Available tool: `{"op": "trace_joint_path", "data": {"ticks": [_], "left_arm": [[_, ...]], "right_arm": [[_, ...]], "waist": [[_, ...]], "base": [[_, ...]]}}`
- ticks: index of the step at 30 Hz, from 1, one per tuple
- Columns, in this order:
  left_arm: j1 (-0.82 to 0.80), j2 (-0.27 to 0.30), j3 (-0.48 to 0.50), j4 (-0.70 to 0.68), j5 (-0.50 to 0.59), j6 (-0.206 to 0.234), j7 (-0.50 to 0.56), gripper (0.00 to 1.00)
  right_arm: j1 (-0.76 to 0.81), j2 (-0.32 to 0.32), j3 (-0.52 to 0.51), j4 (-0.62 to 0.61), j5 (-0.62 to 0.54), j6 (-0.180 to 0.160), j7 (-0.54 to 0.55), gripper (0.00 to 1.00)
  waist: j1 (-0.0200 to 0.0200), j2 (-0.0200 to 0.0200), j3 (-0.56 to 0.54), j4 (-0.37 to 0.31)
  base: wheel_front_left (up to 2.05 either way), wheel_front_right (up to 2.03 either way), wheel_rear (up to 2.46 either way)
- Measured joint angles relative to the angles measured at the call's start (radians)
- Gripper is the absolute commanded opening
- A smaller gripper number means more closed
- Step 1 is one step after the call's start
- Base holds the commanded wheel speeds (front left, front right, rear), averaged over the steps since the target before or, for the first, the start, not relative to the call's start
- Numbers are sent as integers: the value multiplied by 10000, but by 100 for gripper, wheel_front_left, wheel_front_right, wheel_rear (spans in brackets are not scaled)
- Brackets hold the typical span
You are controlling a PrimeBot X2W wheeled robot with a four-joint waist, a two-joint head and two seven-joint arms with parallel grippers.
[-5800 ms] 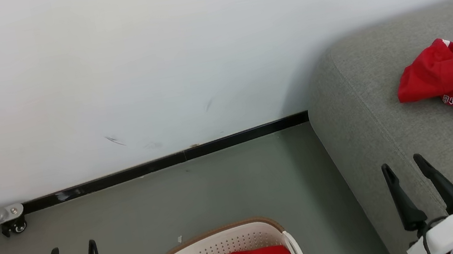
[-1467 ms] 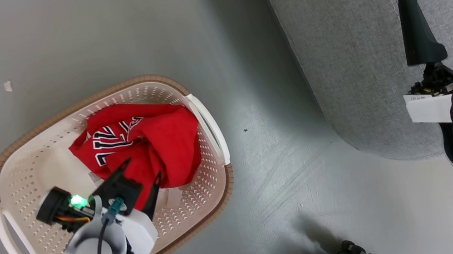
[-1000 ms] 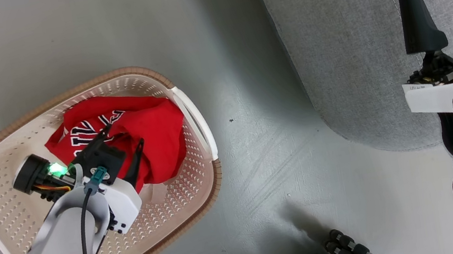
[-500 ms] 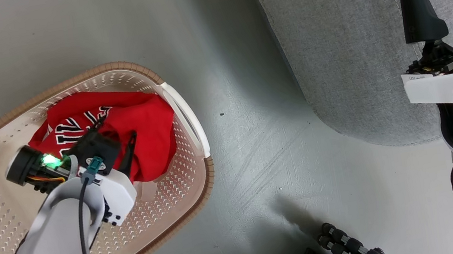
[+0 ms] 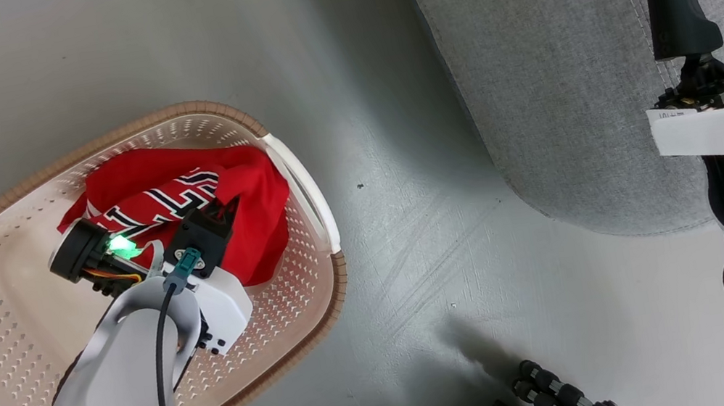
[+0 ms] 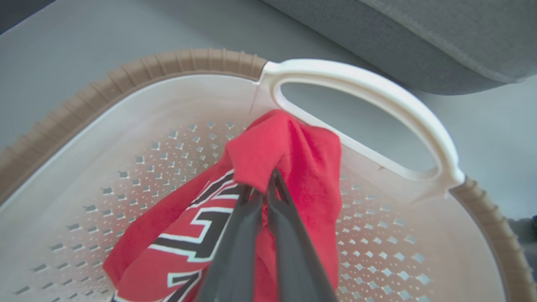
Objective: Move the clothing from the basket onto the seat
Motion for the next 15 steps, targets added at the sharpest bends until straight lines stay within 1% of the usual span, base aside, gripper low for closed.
{"op": "trace_joint_path", "data": {"ticks": [7,15], "left_arm": [[2,81,-33,-295,-92,-2,-109,0],[62,255,159,-1204,-194,0,-194,0]], "right_arm": [[-10,0,29,140,-111,0,-25,100],[-13,-4,351,516,-472,0,-25,100]], "waist": [[0,0,-153,135],[0,0,-441,373]], "base": [[0,0,0],[0,0,0]]}}
